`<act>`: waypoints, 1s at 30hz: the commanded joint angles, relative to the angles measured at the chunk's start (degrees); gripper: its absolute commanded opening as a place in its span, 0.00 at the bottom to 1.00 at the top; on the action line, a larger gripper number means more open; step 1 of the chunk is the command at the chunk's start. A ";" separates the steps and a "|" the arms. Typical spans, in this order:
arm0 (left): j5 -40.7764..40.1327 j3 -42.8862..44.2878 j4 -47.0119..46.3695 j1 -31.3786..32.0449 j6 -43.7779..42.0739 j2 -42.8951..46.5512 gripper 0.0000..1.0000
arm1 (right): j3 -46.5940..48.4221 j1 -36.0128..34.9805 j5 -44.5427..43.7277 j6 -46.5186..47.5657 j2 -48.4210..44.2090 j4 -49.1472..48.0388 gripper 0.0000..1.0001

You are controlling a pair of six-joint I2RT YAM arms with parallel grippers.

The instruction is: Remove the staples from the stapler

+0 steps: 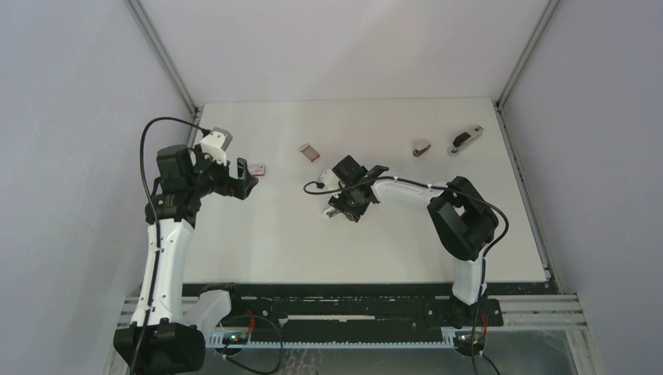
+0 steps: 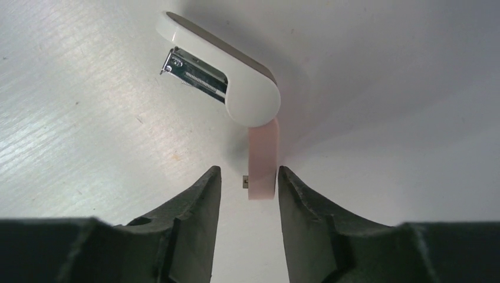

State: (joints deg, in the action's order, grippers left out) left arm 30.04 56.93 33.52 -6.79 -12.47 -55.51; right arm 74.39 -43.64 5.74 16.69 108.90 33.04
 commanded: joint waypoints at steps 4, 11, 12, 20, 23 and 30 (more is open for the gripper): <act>-0.25 -1.73 -2.10 -0.50 0.47 0.40 0.99 | 1.46 -2.18 -8.60 0.25 2.42 -4.30 0.34; -0.16 -1.77 -2.12 -0.49 0.43 0.38 0.99 | 0.55 -3.00 -13.53 0.98 2.76 -7.21 0.02; -0.14 -1.81 -2.17 -0.47 0.45 0.33 0.99 | 0.09 -3.09 -14.76 1.31 2.00 -8.32 0.00; -0.07 -1.82 -2.68 -0.41 0.77 -0.34 0.99 | -12.87 -7.69 -35.22 11.78 -11.63 -35.30 0.00; -0.22 -1.98 -3.29 -0.50 1.14 -0.55 0.99 | -21.86 -10.73 -44.41 25.18 -14.63 -58.00 0.00; -0.25 -2.30 -3.66 -0.47 1.22 0.13 0.99 | -29.70 -14.85 -49.94 47.75 -5.73 -96.20 0.00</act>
State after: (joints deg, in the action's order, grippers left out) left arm 30.04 55.99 32.01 -6.83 -12.08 -56.29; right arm 45.69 -57.21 -37.56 48.90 98.02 -35.88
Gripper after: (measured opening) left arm 0.993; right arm 0.106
